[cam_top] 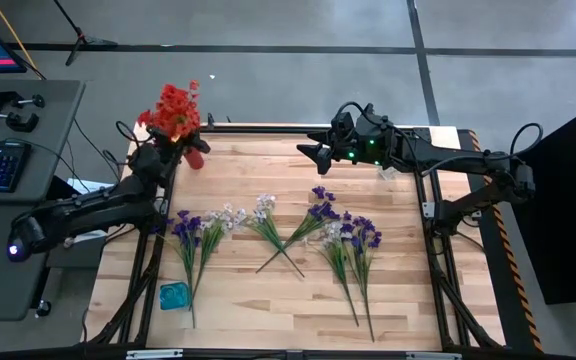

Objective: Sort flowers into vase by color
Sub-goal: Put the red flowers into the red vase

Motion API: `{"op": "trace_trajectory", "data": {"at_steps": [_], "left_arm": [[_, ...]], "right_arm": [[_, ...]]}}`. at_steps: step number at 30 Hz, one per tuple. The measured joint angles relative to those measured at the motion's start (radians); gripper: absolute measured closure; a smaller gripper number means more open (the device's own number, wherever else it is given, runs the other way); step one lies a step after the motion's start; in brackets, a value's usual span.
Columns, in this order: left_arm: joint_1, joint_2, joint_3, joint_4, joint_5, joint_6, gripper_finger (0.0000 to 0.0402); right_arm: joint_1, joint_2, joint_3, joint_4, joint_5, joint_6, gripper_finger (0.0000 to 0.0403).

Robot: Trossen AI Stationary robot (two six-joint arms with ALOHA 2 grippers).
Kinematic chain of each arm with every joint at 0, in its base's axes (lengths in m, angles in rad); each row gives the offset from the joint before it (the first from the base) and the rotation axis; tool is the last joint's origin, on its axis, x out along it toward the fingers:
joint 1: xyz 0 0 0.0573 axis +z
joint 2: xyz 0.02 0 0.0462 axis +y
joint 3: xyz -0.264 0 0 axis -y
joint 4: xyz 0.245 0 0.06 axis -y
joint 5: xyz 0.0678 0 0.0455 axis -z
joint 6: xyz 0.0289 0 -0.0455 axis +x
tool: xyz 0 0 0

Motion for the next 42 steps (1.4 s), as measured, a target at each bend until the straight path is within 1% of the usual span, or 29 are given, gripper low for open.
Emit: {"op": "trace_trajectory", "data": {"at_steps": [9, 13, 16, 21, 24, 27, 31, 34, 39, 42], "left_arm": [[-0.038, 0.000, 0.210, -0.094, -0.012, 0.185, 0.0183], [-0.042, 0.000, 0.295, -0.150, -0.012, 0.237, 0.0183], [-0.042, -0.001, 0.331, -0.201, -0.012, 0.233, 0.0183], [-0.042, 0.001, 0.332, -0.366, -0.013, 0.165, 0.0183], [-0.042, 0.002, 0.332, -0.431, -0.013, 0.132, 0.0183], [-0.041, 0.003, 0.310, -0.435, -0.014, 0.128, 0.0183], [-0.041, 0.003, 0.260, -0.433, -0.036, 0.045, 0.0183], [-0.041, 0.003, 0.225, -0.440, -0.060, 0.009, 0.0183], [-0.041, 0.001, 0.233, -0.438, -0.072, 0.027, 0.0183], [-0.041, -0.006, 0.261, -0.480, -0.112, 0.021, 0.0183]], "right_arm": [[0.000, 0.000, 0.000, 0.000, 0.000, 0.000, 0.0116], [0.000, 0.000, 0.000, 0.000, 0.000, -0.001, 0.0116], [0.000, 0.000, 0.000, 0.000, 0.000, -0.017, 0.0116], [0.000, 0.000, 0.000, 0.000, 0.000, -0.019, 0.0116], [0.000, 0.000, 0.000, 0.000, 0.000, -0.019, 0.0116], [0.000, 0.000, 0.000, 0.000, 0.000, -0.024, 0.0116], [0.000, 0.000, 0.000, 0.000, 0.000, -0.026, 0.0116], [0.000, 0.000, 0.000, 0.000, 0.000, -0.026, 0.0116], [0.000, 0.000, 0.000, 0.000, 0.000, -0.026, 0.0116], [0.000, 0.000, 0.000, 0.000, 0.000, -0.026, 0.0116]]}}
